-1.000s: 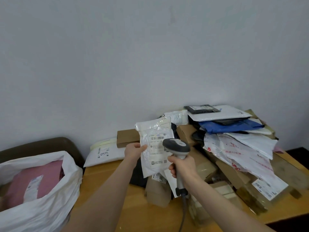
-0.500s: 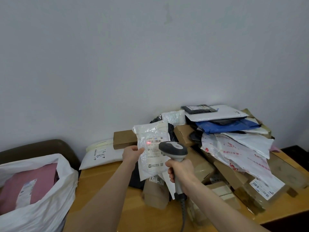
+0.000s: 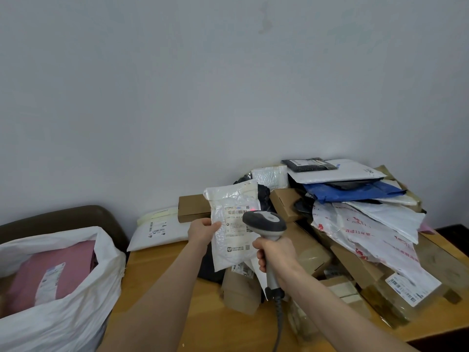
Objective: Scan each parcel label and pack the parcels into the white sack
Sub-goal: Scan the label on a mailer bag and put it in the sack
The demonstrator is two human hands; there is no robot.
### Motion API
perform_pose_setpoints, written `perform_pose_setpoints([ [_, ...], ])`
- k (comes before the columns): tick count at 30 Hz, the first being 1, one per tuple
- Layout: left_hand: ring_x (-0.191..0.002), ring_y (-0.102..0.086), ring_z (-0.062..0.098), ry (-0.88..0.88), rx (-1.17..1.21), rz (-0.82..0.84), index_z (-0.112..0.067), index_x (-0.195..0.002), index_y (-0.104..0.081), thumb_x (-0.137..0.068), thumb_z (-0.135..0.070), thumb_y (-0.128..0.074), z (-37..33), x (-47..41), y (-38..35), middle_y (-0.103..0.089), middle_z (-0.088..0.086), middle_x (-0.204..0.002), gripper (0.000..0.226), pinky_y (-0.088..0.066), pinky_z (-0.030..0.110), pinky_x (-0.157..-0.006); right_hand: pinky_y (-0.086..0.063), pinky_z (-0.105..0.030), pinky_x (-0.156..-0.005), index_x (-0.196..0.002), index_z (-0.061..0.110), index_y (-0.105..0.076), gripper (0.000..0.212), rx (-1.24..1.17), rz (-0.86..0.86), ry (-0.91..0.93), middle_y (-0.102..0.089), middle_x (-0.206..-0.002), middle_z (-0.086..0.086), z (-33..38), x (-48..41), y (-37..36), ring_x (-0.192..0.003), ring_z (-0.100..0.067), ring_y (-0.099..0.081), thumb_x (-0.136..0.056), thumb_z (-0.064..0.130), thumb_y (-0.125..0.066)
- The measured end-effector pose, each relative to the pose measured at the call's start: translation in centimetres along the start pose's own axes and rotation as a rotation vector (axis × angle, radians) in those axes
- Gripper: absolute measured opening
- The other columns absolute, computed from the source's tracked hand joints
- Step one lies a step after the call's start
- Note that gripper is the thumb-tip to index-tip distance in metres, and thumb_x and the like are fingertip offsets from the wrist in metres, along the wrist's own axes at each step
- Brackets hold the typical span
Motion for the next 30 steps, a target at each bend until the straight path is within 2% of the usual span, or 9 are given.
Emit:
perform_pose_setpoints([
  [2, -0.074, -0.059, 0.009, -0.003, -0.006, -0.004, -0.007, -0.110, -0.065, -0.086, -0.015, -0.070, 0.2, -0.2, 0.6, -0.064, -0.001, -0.088, 0.026, -0.046, 0.022, -0.058, -0.036, -0.023, -0.038, -0.070, -0.001, -0.059, 0.010, -0.006, 0.008, 0.007, -0.049, -0.045, -0.006, 0.0, 0.0, -0.6, -0.034, -0.015, -0.041, -0.080, -0.003, -0.061],
  [5, -0.080, -0.063, 0.014, 0.000, -0.007, -0.008, -0.007, -0.111, -0.064, -0.086, -0.015, -0.070, 0.4, -0.4, 1.8, -0.068, 0.006, -0.103, 0.027, -0.054, 0.029, -0.069, -0.038, -0.024, -0.039, -0.071, 0.000, -0.060, 0.010, -0.024, 0.054, 0.019, -0.051, -0.048, -0.007, -0.1, 0.1, -1.9, -0.036, -0.014, -0.043, -0.081, -0.002, -0.061],
  [9, -0.078, -0.056, 0.011, -0.020, -0.048, -0.032, -0.005, -0.118, -0.062, -0.086, -0.017, -0.070, 0.7, -1.1, 4.5, -0.066, 0.007, -0.109, 0.035, -0.047, 0.023, -0.068, -0.040, -0.024, -0.041, -0.078, 0.000, -0.062, 0.006, -0.060, 0.079, 0.029, -0.057, -0.050, -0.007, 0.0, -0.3, -4.3, -0.037, -0.013, -0.047, -0.085, 0.000, -0.063],
  [15, -0.095, -0.061, 0.019, -0.033, -0.114, -0.073, -0.006, -0.111, -0.065, -0.087, -0.020, -0.068, 1.8, -1.3, 10.5, -0.067, 0.006, -0.109, 0.028, -0.052, 0.035, -0.090, -0.041, -0.025, -0.043, -0.074, 0.000, -0.061, 0.011, -0.059, 0.092, -0.004, -0.057, -0.050, -0.009, -0.3, -2.3, -9.1, -0.040, -0.015, -0.047, -0.085, -0.002, -0.062],
  [19, -0.091, -0.059, 0.014, -0.007, -0.098, -0.179, -0.008, -0.113, -0.064, -0.088, -0.024, -0.067, 3.4, -0.3, 15.7, -0.065, 0.001, -0.105, 0.030, -0.050, 0.027, -0.082, -0.044, -0.027, -0.047, -0.071, 0.003, -0.061, 0.014, -0.003, 0.184, -0.020, -0.058, -0.051, -0.007, -1.0, -3.1, -14.0, -0.044, -0.016, -0.050, -0.084, -0.001, -0.063],
  [22, -0.092, -0.063, 0.019, 0.041, -0.049, -0.253, -0.009, -0.106, -0.065, -0.088, -0.022, -0.066, 5.3, 0.9, 19.9, -0.067, 0.005, -0.104, 0.022, -0.053, 0.035, -0.086, -0.046, -0.027, -0.049, -0.077, 0.002, -0.063, 0.009, 0.056, 0.287, -0.051, -0.057, -0.053, -0.006, -2.0, -2.5, -18.7, -0.047, -0.015, -0.051, -0.086, 0.000, -0.063],
  [24, -0.094, -0.062, 0.022, 0.063, -0.004, -0.317, -0.012, -0.097, -0.063, -0.089, -0.020, -0.065, 6.5, 1.4, 23.1, -0.066, 0.005, -0.099, 0.011, -0.053, 0.031, -0.078, -0.045, -0.027, -0.048, -0.079, 0.002, -0.063, 0.007, 0.091, 0.349, -0.087, -0.057, -0.053, -0.006, -3.0, -1.5, -22.0, -0.046, -0.014, -0.051, -0.086, 0.001, -0.063],
  [26, -0.095, -0.062, 0.023, 0.076, 0.012, -0.406, -0.008, -0.101, -0.065, -0.089, -0.018, -0.065, 7.4, 1.7, 26.6, -0.065, 0.005, -0.097, 0.016, -0.050, 0.027, -0.070, -0.046, -0.026, -0.046, -0.080, 0.002, -0.063, 0.006, 0.126, 0.408, -0.103, -0.057, -0.052, -0.005, -3.7, -0.6, -25.2, -0.045, -0.014, -0.051, -0.086, 0.001, -0.064],
  [30, -0.085, -0.061, 0.022, 0.112, -0.043, -0.582, -0.008, -0.101, -0.068, -0.087, -0.021, -0.068, 8.8, 1.4, 34.6, -0.068, 0.009, -0.100, 0.019, -0.052, 0.037, -0.082, -0.045, -0.026, -0.045, -0.077, 0.001, -0.063, 0.007, 0.148, 0.463, -0.104, -0.058, -0.051, -0.006, -4.7, 0.3, -31.7, -0.043, -0.015, -0.051, -0.083, 0.000, -0.064],
])
Point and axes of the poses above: each hand's wrist, its own x-axis away from the middle knuckle, its own y-axis out of the back of the hand, z = x × y, the point moved 3 cm from there along -x, towards the middle knuckle
